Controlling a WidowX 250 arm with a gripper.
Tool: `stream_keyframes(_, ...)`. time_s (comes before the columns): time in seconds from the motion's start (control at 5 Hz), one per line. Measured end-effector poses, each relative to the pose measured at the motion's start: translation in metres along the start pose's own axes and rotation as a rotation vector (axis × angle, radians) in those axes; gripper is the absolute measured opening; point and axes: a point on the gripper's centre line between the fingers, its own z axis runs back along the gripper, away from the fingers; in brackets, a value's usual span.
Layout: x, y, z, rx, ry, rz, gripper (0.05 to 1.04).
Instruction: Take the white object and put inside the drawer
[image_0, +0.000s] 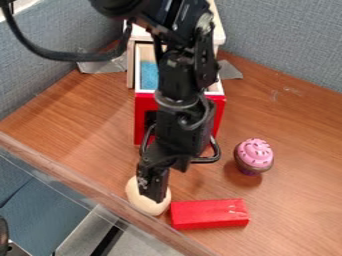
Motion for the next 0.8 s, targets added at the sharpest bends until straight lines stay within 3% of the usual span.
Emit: stream_keyframes(0.8, -0.008, -0.014, -0.022, 0.009, 0.001, -0.064, 0.999)
